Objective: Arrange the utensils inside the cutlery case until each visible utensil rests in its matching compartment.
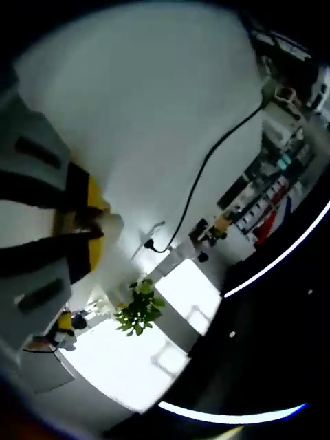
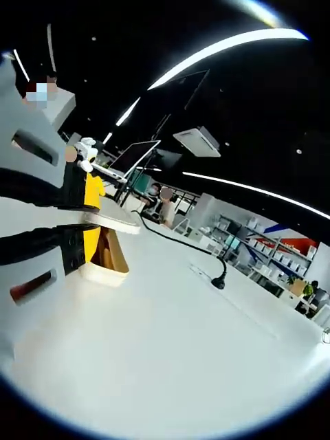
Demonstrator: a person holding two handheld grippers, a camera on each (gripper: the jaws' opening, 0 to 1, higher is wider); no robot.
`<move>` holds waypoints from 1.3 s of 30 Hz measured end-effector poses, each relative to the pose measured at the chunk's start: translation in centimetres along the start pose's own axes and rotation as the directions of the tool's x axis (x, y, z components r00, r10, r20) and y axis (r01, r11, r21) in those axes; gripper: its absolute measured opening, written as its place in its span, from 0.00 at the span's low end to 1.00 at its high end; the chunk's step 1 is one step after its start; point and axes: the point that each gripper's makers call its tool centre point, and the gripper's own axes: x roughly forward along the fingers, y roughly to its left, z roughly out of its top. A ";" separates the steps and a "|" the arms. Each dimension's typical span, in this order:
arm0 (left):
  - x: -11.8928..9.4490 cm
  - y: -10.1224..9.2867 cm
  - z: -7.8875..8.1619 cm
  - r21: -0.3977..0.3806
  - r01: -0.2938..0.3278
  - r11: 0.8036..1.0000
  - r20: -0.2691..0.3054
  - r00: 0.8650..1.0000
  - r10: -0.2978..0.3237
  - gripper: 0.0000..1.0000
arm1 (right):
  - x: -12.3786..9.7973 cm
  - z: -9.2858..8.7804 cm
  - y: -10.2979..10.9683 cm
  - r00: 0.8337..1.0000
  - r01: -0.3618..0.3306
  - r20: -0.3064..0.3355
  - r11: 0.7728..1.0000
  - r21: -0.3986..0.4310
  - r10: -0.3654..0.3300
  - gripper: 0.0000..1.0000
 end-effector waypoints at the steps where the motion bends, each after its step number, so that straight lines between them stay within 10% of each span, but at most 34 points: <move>1: 0.1 0.2 0.0 0.011 -0.009 1.000 0.001 1.000 0.009 0.11 | 0.0 0.0 -0.2 1.000 0.002 -0.003 1.000 0.007 -0.002 0.06; 25: 0.8 1.7 -0.3 0.104 -0.064 0.993 0.005 0.998 0.064 0.11 | -0.7 0.7 -0.5 0.999 -0.027 0.049 0.989 0.146 0.020 0.04; 39: 1.0 0.7 -1.4 0.023 -0.002 1.000 -0.045 0.999 0.003 0.20 | -0.5 0.6 -0.8 0.999 -0.012 0.047 0.989 0.150 0.005 0.04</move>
